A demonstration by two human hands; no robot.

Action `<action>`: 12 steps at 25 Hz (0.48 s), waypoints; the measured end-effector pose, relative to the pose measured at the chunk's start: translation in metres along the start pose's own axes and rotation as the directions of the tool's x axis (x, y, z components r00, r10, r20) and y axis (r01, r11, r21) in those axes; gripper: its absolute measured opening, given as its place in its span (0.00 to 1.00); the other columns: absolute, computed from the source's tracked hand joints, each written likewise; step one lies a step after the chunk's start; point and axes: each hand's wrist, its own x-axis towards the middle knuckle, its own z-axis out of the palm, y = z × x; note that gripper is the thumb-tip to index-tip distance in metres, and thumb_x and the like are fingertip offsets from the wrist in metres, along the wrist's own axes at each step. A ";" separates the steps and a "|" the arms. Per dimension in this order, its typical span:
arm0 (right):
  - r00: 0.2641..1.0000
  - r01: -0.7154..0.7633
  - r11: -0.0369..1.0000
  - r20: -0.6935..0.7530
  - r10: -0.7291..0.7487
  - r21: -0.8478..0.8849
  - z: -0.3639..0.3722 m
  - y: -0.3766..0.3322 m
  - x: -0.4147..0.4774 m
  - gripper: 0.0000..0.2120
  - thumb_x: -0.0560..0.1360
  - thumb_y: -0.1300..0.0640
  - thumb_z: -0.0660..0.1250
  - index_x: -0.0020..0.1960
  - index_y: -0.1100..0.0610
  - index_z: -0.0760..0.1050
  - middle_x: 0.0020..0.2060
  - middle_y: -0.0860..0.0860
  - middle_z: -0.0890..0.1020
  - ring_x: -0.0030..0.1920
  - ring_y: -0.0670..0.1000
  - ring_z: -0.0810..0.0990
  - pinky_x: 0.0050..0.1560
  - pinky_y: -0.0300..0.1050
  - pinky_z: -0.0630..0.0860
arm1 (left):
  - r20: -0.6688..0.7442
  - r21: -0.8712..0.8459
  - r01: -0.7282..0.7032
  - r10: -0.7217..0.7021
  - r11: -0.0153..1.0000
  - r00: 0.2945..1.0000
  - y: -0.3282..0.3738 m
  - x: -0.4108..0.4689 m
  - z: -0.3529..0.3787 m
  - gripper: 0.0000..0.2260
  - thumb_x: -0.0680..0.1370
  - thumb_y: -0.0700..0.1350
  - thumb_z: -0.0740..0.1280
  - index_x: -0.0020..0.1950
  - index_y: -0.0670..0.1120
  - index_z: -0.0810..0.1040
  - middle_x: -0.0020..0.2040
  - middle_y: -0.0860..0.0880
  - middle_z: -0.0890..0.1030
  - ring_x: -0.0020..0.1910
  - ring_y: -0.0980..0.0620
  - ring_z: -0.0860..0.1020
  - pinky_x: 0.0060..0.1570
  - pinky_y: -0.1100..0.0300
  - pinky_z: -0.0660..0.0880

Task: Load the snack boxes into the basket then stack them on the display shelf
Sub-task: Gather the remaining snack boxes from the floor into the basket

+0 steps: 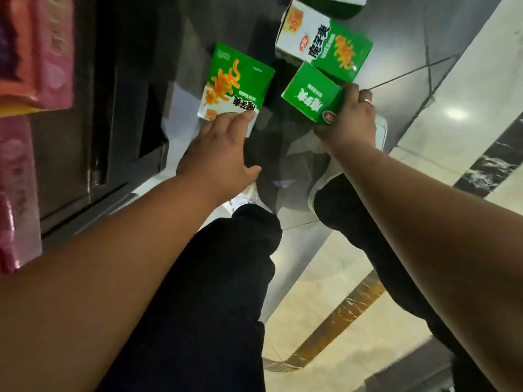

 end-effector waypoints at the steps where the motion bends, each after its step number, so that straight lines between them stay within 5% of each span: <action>1: 1.000 0.012 1.000 0.018 -0.013 0.025 -0.006 0.000 0.001 0.37 0.70 0.53 0.74 0.73 0.56 0.60 0.65 0.59 0.70 0.65 0.61 0.70 0.62 0.54 0.70 | 0.007 -0.019 0.001 -0.001 1.000 1.000 0.000 0.003 -0.001 0.37 0.75 0.51 0.72 0.79 0.49 0.57 0.75 0.44 0.63 0.73 0.42 0.62 0.71 0.50 0.60; 7: 0.935 -0.051 0.950 0.348 -0.062 0.307 -0.072 -0.007 -0.014 0.40 0.62 0.48 0.80 0.71 0.50 0.68 0.62 0.50 0.77 0.61 0.52 0.77 0.66 0.51 0.72 | 0.048 -0.171 0.074 -0.066 0.982 0.997 0.023 -0.011 -0.023 0.36 0.76 0.55 0.70 0.79 0.49 0.57 0.76 0.44 0.63 0.73 0.42 0.62 0.69 0.50 0.63; 12: 0.739 -0.264 0.793 0.643 -0.200 0.549 -0.119 -0.016 -0.041 0.30 0.68 0.59 0.76 0.69 0.51 0.72 0.59 0.55 0.81 0.60 0.55 0.80 0.61 0.50 0.76 | 0.123 -0.488 0.245 -0.211 0.838 0.970 0.033 -0.027 -0.033 0.40 0.72 0.59 0.74 0.78 0.50 0.59 0.74 0.46 0.66 0.69 0.47 0.69 0.64 0.58 0.66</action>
